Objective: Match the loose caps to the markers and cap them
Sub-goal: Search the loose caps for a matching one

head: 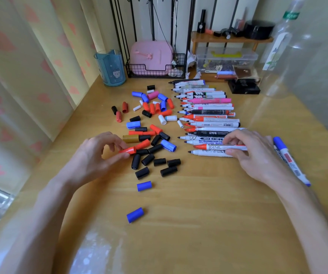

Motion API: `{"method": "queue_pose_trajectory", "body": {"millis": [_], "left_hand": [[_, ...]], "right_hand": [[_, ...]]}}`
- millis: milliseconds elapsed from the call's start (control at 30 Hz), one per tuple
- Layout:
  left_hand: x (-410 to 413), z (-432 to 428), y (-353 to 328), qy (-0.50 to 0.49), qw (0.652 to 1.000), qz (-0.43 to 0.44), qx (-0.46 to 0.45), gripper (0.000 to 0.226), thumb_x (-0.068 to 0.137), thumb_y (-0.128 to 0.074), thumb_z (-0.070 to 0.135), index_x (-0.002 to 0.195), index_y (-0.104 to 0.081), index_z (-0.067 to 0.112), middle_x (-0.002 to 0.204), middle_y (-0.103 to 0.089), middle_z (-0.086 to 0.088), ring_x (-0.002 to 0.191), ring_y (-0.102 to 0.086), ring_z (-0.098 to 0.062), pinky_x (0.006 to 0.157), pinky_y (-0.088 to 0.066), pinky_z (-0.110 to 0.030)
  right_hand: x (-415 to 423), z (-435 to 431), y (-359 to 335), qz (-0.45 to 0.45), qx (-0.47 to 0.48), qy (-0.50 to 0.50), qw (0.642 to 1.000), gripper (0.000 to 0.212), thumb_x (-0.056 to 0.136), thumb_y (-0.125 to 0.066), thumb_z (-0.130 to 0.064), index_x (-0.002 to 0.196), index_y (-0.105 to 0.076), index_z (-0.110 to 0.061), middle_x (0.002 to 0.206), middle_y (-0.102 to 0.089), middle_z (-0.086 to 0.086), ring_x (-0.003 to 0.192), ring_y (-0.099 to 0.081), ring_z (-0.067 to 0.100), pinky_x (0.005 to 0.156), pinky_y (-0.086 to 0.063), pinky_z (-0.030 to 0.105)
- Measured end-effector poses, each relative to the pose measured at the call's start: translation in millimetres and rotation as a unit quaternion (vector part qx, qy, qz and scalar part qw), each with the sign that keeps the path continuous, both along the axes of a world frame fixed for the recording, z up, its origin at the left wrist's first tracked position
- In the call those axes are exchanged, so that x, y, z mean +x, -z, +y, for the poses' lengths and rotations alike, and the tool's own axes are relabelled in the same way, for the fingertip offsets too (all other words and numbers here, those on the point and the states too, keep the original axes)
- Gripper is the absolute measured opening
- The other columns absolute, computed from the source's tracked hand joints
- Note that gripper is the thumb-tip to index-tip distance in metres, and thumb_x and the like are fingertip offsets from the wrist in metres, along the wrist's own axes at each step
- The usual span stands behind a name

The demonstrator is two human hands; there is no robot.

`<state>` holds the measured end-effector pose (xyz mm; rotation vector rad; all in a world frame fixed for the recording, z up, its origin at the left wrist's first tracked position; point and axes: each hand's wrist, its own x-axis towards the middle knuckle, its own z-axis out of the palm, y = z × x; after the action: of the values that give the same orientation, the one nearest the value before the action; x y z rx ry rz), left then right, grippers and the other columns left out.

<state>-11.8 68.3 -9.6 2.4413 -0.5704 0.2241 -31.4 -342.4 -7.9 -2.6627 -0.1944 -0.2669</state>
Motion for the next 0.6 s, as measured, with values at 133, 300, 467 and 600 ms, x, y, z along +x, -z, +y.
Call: {"method": "queue_pose_trajectory", "body": {"millis": [133,300,467,600], "left_hand": [[-3,-10,-2,-0.009,0.999,-0.010,-0.053,0.021,0.086,-0.074,0.050,0.096,-0.072,0.032,0.090,-0.071,0.012,0.088,-0.066,-0.016,0.069,-0.047,-0.029],[-12,-37,-4,-0.002,0.992,0.003,-0.128,0.017,0.091,-0.075,0.044,0.097,-0.072,0.028,0.090,-0.075,0.009,0.081,-0.070,-0.018,0.064,-0.047,-0.027],[-20,-56,-3,0.017,0.991,0.013,-0.135,0.018,0.092,-0.075,0.036,0.106,-0.078,0.026,0.095,-0.076,0.013,0.081,-0.068,-0.018,0.067,-0.048,-0.021],[-20,-58,-3,0.025,0.991,0.018,-0.133,0.013,0.093,-0.078,0.027,0.105,-0.079,0.024,0.092,-0.075,0.012,0.082,-0.067,-0.019,0.070,-0.049,-0.025]], "right_hand": [[1,1,-3,-0.030,0.043,0.004,0.999,0.023,0.095,-0.072,-0.013,0.098,-0.065,-0.034,0.100,-0.064,-0.014,0.098,-0.058,0.013,0.095,-0.034,0.042],[0,7,-6,-0.074,0.096,-0.004,0.993,0.017,0.099,-0.065,-0.009,0.106,-0.066,-0.024,0.105,-0.064,-0.011,0.100,-0.056,0.008,0.094,-0.042,0.033],[-8,28,-9,-0.044,0.157,-0.058,0.985,0.019,0.102,-0.061,-0.009,0.109,-0.064,-0.027,0.107,-0.068,-0.020,0.106,-0.062,0.002,0.087,-0.045,0.017],[-12,44,-3,-0.053,0.147,-0.112,0.981,0.023,0.101,-0.061,-0.003,0.110,-0.068,-0.023,0.111,-0.067,-0.018,0.113,-0.059,0.009,0.092,-0.044,0.022]]}}
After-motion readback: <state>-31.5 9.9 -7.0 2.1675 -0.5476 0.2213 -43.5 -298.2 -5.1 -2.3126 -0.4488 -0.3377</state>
